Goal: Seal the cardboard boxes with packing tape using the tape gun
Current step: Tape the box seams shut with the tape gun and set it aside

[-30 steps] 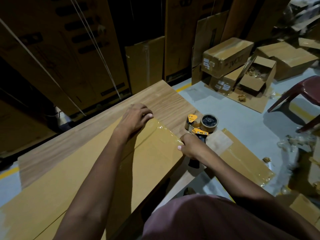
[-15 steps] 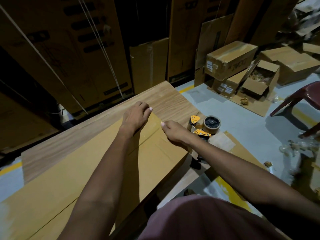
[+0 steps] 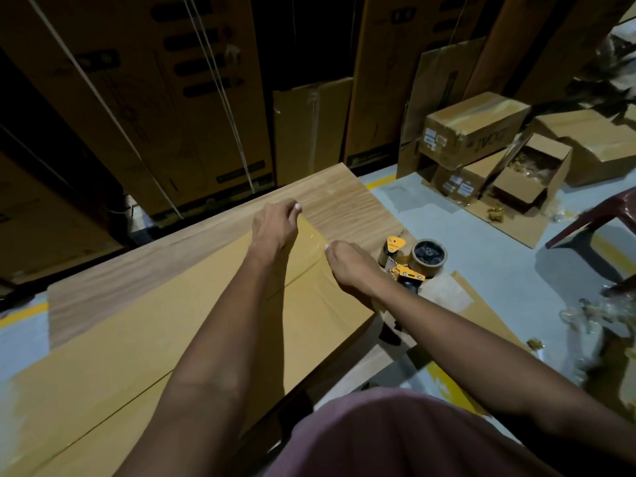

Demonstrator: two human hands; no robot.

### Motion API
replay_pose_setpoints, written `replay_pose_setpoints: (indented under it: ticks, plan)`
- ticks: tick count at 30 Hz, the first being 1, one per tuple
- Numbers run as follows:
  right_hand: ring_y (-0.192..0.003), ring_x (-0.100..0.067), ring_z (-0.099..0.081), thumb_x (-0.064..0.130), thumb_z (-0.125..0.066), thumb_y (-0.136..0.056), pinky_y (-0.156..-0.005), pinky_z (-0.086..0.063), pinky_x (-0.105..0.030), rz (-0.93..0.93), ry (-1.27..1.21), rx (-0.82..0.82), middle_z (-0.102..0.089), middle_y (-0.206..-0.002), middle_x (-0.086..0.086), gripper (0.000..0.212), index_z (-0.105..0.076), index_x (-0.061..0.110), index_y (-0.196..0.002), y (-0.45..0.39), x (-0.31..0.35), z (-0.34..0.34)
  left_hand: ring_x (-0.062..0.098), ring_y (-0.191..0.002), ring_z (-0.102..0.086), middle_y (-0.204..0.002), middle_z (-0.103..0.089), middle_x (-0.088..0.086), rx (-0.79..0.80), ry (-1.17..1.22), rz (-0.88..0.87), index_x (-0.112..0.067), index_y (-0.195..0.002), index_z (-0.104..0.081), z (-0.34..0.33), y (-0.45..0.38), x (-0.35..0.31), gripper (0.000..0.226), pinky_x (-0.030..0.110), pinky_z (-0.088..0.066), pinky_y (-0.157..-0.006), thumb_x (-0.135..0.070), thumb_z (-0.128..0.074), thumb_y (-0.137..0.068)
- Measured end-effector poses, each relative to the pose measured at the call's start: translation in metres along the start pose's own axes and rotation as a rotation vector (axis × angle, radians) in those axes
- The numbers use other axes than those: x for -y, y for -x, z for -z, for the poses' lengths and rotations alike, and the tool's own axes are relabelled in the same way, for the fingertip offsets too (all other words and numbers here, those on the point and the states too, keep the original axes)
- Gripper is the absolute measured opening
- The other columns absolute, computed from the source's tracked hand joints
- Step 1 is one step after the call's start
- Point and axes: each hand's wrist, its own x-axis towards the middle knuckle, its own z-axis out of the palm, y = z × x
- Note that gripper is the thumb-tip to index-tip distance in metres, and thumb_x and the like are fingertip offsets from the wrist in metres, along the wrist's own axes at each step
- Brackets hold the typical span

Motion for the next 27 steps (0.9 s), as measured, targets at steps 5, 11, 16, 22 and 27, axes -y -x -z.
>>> replay_pose_setpoints:
  ticks: [5, 11, 16, 22, 27]
  plan:
    - [-0.109, -0.042, -0.063, 0.042, -0.027, -0.111, -0.086, -0.05, -0.045, 0.003, -0.033, 0.012, -0.069, -0.117, -0.02, 0.052, -0.067, 0.009, -0.118, -0.049, 0.043, 0.005, 0.022, -0.11, -0.059, -0.119, -0.071, -0.003, 0.184, 0.191, -0.019, -0.03, -0.112, -0.075, 0.008, -0.018, 0.023, 0.024, 0.044, -0.05, -0.093, -0.03, -0.053, -0.104]
    - [-0.101, -0.036, -0.066, 0.044, -0.025, -0.11, -0.086, -0.055, -0.048, 0.078, -0.095, -0.018, -0.071, -0.106, -0.016, 0.056, -0.068, 0.009, -0.117, -0.075, 0.051, -0.001, 0.019, -0.109, -0.062, -0.115, -0.073, -0.003, 0.183, 0.25, -0.038, -0.026, -0.111, -0.077, 0.007, -0.022, 0.027, 0.025, 0.041, -0.051, -0.093, -0.024, -0.053, -0.102]
    - [-0.105, -0.034, -0.062, 0.045, -0.025, -0.11, -0.088, -0.052, -0.05, 0.132, -0.074, -0.055, -0.068, -0.116, -0.013, 0.049, -0.057, 0.014, -0.131, -0.058, 0.028, -0.013, 0.022, -0.103, -0.062, -0.11, -0.073, 0.002, 0.112, 0.229, 0.01, -0.019, -0.109, -0.075, 0.001, -0.02, 0.024, 0.025, 0.035, -0.049, -0.085, -0.026, -0.053, -0.102]
    - [-0.099, -0.035, -0.065, 0.042, -0.027, -0.112, -0.084, -0.053, -0.045, 0.115, -0.112, -0.014, -0.07, -0.106, -0.017, 0.054, -0.067, 0.006, -0.117, -0.082, 0.057, 0.002, 0.024, -0.104, -0.062, -0.112, -0.071, 0.004, 0.136, 0.216, -0.012, -0.022, -0.115, -0.069, 0.005, -0.019, 0.024, 0.024, 0.035, -0.046, -0.082, -0.021, -0.05, -0.101]
    - [-0.101, -0.037, -0.065, 0.036, -0.029, -0.112, -0.086, -0.053, -0.048, 0.092, -0.174, 0.002, -0.07, -0.107, -0.02, 0.05, -0.067, 0.004, -0.116, -0.083, 0.056, 0.0, 0.024, -0.099, -0.061, -0.108, -0.069, 0.003, 0.146, 0.192, -0.019, -0.03, -0.11, -0.064, 0.004, -0.019, 0.022, 0.021, 0.042, -0.052, -0.084, -0.018, -0.05, -0.1]
